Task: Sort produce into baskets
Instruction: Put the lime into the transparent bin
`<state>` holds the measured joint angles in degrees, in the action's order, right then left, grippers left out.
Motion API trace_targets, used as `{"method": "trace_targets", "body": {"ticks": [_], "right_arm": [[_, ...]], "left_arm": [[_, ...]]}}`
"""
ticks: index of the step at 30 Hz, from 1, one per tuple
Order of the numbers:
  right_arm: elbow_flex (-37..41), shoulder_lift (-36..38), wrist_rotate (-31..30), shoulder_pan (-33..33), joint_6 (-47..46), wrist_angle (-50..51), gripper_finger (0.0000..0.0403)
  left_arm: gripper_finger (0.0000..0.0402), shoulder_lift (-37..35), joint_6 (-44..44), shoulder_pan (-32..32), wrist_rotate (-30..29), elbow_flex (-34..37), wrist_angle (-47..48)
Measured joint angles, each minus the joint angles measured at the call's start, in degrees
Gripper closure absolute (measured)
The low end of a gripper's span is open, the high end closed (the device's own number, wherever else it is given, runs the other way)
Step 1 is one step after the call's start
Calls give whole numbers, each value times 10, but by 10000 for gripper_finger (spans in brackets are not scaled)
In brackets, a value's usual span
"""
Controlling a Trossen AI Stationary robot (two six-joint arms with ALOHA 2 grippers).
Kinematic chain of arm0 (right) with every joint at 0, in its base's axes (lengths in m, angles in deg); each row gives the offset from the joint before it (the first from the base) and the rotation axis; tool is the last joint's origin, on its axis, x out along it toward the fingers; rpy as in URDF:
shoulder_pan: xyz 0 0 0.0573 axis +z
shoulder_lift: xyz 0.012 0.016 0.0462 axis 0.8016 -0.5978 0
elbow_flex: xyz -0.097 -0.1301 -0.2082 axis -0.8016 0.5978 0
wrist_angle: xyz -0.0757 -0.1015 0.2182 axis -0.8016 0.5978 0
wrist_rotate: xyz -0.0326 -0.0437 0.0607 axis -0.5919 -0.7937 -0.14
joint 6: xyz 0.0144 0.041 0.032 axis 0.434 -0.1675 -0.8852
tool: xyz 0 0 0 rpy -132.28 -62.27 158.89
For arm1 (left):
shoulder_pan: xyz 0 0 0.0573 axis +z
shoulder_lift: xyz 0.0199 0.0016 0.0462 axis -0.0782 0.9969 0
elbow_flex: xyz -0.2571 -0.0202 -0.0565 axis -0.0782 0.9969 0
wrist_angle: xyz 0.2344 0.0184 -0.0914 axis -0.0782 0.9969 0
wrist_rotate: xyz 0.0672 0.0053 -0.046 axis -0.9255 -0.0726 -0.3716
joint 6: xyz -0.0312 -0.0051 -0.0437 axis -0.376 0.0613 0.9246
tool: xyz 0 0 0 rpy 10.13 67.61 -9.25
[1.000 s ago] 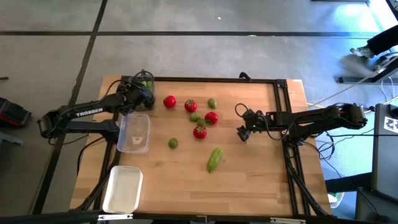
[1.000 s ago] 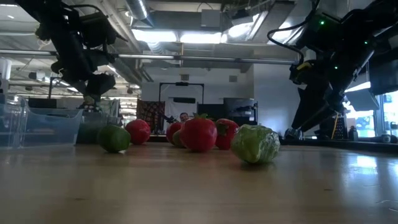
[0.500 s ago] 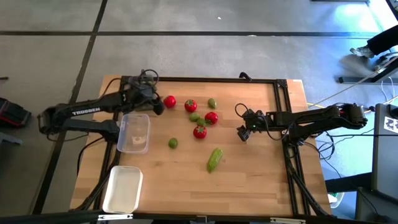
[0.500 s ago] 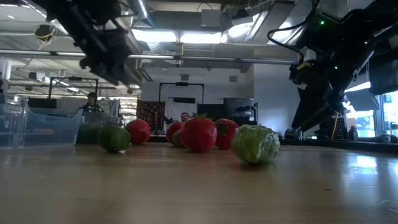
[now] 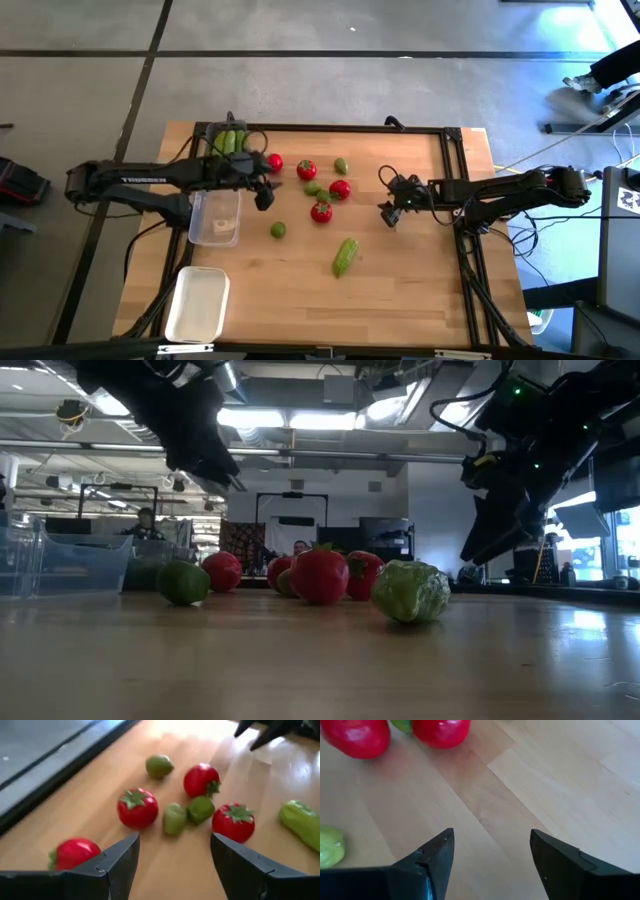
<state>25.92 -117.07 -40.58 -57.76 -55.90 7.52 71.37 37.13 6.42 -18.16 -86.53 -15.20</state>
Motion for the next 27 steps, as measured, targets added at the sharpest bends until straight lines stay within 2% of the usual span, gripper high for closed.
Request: {"method": "trace_targets", "body": {"ticks": [13,21,27], "right_arm": [[0,0,11,0,29,-25,162],[0,0,11,0,46,-26,162],[0,0,16,0,49,-33,162]], "left_arm": [[162,106,4,-108,9,0,-10],[162,137,16,-124,8,0,-11],[162,151,55,-123,-18,0,-4]]}}
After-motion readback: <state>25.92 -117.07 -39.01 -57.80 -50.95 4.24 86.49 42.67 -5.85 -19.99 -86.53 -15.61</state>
